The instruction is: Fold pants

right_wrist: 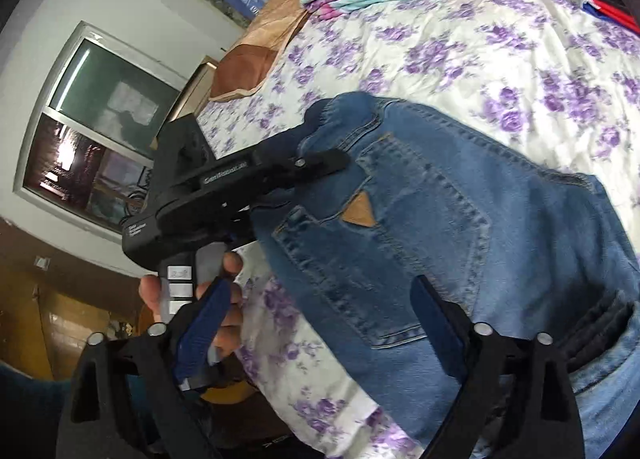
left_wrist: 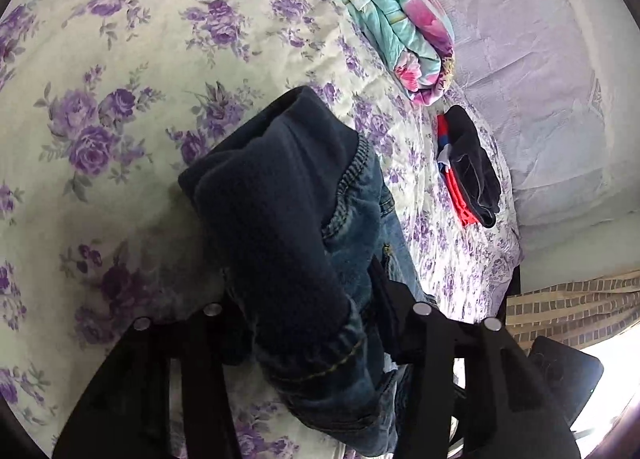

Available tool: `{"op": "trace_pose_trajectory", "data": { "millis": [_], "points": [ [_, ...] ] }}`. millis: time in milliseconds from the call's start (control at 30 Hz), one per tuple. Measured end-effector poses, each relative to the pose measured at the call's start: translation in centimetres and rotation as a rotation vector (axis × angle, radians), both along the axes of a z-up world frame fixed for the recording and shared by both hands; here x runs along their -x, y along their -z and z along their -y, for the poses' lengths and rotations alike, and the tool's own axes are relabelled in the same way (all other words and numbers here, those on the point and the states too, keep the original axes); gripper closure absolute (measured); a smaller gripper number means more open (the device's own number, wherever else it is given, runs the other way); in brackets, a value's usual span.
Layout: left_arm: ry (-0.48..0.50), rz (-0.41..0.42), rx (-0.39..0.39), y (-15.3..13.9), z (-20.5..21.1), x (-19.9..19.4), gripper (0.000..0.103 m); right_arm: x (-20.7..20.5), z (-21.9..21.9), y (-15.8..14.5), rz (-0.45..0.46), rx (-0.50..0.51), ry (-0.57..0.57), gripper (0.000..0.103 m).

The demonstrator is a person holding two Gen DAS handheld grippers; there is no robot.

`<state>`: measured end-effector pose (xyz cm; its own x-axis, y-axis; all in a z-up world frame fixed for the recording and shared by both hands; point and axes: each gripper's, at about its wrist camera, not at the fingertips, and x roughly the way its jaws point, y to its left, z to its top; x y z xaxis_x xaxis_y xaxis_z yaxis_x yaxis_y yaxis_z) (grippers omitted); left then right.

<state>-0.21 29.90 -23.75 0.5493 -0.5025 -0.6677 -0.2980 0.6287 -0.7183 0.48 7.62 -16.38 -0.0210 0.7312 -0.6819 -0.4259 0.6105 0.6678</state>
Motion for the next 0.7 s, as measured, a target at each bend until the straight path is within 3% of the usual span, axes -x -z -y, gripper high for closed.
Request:
{"op": "trace_pose_trajectory", "data": {
  "millis": [67, 167, 267, 367, 467, 567, 633, 700],
  "points": [
    [0.006, -0.002, -0.017, -0.2, 0.4, -0.4, 0.058, 0.4, -0.6, 2.5, -0.06, 0.067, -0.039, 0.007],
    [0.029, 0.033, -0.094, -1.5, 1.3, -0.6, 0.067, 1.2, 0.7, 0.8, -0.022, 0.042, -0.014, 0.008],
    [0.063, 0.071, -0.161, -2.9, 1.9, -0.5, 0.07, 1.9, 6.5, -2.5, 0.041, -0.047, 0.114, 0.008],
    [0.09, 0.126, -0.205, -4.3, 2.7, 0.1, 0.071, 3.2, 13.0, -3.8, 0.107, -0.011, 0.257, 0.007],
    [0.127, 0.192, -0.254, -6.1, 3.8, 0.6, 0.071, 2.9, 16.6, -1.5, 0.052, 0.07, 0.359, 0.007],
    [0.185, 0.262, -0.319, -8.3, 5.5, 1.1, 0.072, 1.0, 18.5, 3.0, -0.081, 0.047, 0.421, 0.009],
    [0.213, 0.289, -0.344, -9.3, 6.4, 1.3, 0.072, 0.8, 18.5, 2.4, -0.088, 0.051, 0.438, 0.009],
    [0.235, 0.314, -0.363, -10.2, 7.1, 1.6, 0.072, 0.8, 18.1, 0.2, -0.047, -0.031, 0.412, 0.009]
  ]
}}
